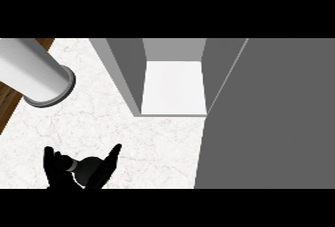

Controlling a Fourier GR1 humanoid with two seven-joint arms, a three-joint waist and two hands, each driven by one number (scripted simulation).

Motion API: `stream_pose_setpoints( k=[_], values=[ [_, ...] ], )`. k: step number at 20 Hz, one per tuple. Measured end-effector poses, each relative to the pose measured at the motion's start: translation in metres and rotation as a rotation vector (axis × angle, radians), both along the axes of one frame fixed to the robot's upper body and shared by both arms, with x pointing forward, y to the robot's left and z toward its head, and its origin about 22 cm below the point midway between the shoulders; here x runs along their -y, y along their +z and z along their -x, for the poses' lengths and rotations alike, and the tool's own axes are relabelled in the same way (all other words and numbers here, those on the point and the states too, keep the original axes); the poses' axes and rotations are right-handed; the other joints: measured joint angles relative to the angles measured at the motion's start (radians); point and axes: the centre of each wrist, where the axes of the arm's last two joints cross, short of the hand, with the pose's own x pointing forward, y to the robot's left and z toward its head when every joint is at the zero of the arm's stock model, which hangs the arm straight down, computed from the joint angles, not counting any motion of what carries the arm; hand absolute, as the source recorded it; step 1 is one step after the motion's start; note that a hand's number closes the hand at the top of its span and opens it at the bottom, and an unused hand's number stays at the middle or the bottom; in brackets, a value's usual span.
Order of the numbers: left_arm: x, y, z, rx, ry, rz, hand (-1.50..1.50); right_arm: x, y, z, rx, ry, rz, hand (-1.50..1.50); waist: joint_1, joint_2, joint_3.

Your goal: Pick up the wine, place it into the cabinet and close the cabinet

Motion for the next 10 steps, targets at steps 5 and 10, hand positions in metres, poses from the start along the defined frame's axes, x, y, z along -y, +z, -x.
stream_pose_setpoints(
  k=[5,10],
  values=[
    [0.0080,0.0115,-0.0058,0.044,-0.031,0.044,1.50,-0.0009,0.0007,-0.0010,0.003,0.006,0.001,-1.50,0.000,-0.001,-0.002],
    [0.0086,0.0066,-0.0097,0.035,-0.063,0.030,1.50,-0.0003,0.0002,-0.0009,0.008,0.000,-0.006,-1.50,-0.005,0.002,-0.001]
  ],
)
